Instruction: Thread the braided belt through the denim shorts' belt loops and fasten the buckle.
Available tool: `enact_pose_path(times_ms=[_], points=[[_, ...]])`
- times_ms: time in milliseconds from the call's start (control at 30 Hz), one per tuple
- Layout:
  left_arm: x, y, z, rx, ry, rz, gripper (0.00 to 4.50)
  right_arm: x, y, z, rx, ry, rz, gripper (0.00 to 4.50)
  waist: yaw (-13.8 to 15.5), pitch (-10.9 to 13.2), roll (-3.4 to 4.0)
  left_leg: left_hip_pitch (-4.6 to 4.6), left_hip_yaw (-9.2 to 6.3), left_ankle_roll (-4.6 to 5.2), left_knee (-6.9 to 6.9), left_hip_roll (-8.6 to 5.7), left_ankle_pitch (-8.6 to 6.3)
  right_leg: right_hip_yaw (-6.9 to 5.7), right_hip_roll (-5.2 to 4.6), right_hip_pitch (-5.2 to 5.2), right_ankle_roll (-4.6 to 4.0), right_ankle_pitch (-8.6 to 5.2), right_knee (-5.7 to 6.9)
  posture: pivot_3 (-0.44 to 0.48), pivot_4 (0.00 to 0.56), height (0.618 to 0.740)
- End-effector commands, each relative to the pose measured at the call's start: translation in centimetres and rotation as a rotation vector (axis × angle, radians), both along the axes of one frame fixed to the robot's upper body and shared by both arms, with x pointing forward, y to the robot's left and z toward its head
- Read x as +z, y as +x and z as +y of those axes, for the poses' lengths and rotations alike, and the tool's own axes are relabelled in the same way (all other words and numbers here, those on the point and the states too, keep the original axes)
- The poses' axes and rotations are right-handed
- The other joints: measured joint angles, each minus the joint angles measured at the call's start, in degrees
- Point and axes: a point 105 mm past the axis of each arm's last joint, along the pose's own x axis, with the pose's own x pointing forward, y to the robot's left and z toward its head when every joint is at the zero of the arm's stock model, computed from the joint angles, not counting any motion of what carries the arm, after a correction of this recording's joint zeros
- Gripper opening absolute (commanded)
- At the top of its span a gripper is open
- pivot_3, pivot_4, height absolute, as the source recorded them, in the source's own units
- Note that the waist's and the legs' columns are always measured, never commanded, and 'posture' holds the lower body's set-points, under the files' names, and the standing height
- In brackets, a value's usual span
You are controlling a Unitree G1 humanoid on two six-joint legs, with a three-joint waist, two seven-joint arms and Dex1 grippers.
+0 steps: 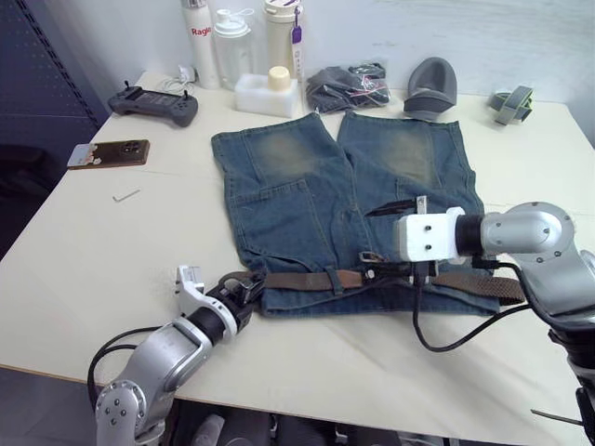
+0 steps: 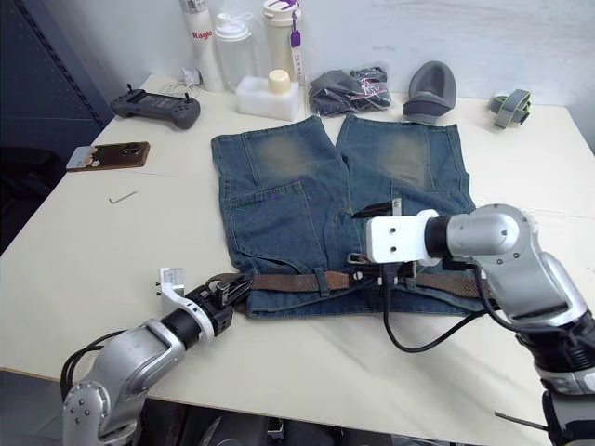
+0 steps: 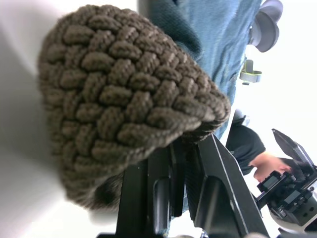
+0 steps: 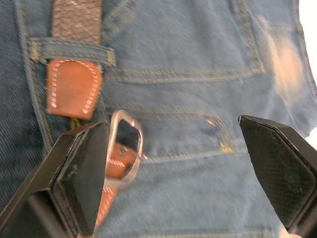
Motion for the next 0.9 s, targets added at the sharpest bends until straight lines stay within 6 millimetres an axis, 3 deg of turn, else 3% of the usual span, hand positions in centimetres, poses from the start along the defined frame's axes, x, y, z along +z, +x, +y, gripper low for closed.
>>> enact_pose_path(times_ms=[33,167,400,533,667,700,900], points=[[1.6,-0.3,-0.8,-0.012,0.0,-0.045,0.01,1.8,-0.5,-0.4,0.006,0.005,-0.037,4.5,0.0,0.0,-0.01,0.0,0.0,0.0,-0.01,0.0,0.0,0.0,0.0,0.0,0.0,0.0,-0.01,0.0,0.15,0.656],[1.4,-0.8,-1.8,-0.063,0.003,-0.049,0.01,2.0,-0.3,-0.7,-0.005,0.003,-0.041,4.5,-0.2,0.0,-0.01,-0.02,0.0,-0.01,-0.01,0.0,0.01,-0.01,0.0,0.0,0.01,0.01,-0.03,0.0,0.15,0.656],[-1.3,-2.1,-1.8,-0.266,0.068,-0.089,0.01,2.2,-0.6,-0.8,-0.014,-0.001,-0.033,4.5,-0.4,0.0,0.02,0.01,0.0,-0.16,-0.2,0.0,0.12,-0.02,0.01,-0.07,-0.03,-0.01,-0.05,0.0,0.15,0.656],[-3.5,-1.7,-2.5,-0.33,0.005,-0.025,0.01,1.0,-1.6,-0.5,-0.008,-0.03,-0.018,4.5,0.3,-0.2,0.39,0.07,-0.01,-0.13,-0.41,-0.03,0.17,-0.03,-0.04,0.0,-0.06,-0.01,-0.26,0.0,0.15,0.656],[-3.6,-0.8,-3.0,-0.35,-0.001,-0.02,0.01,-1.0,-2.7,-0.4,0.041,-0.114,-0.107,4.5,2.0,-0.4,0.8,0.4,0.0,-0.04,-0.64,-0.07,0.23,-0.05,-0.09,0.37,-0.16,0.03,-0.75,0.0,0.15,0.656],[-3.4,-0.9,-2.6,-0.343,0.01,-0.03,0.01,-1.3,-2.9,-0.4,0.051,-0.128,-0.128,4.5,2.0,-0.4,0.84,0.67,0.01,-0.03,-0.77,-0.07,0.24,-0.08,-0.09,0.74,-0.68,-0.16,-1.03,0.0,0.15,0.656],[-3.0,-1.4,-1.7,-0.341,0.044,-0.061,0.01,-2.0,-3.5,0.0,0.101,-0.14,-0.274,4.5,1.4,-0.4,0.83,0.84,0.03,0.08,-0.86,-0.08,0.18,-0.07,-0.09,1.02,-0.48,0.01,-1.3,0.0,0.15,0.656]])
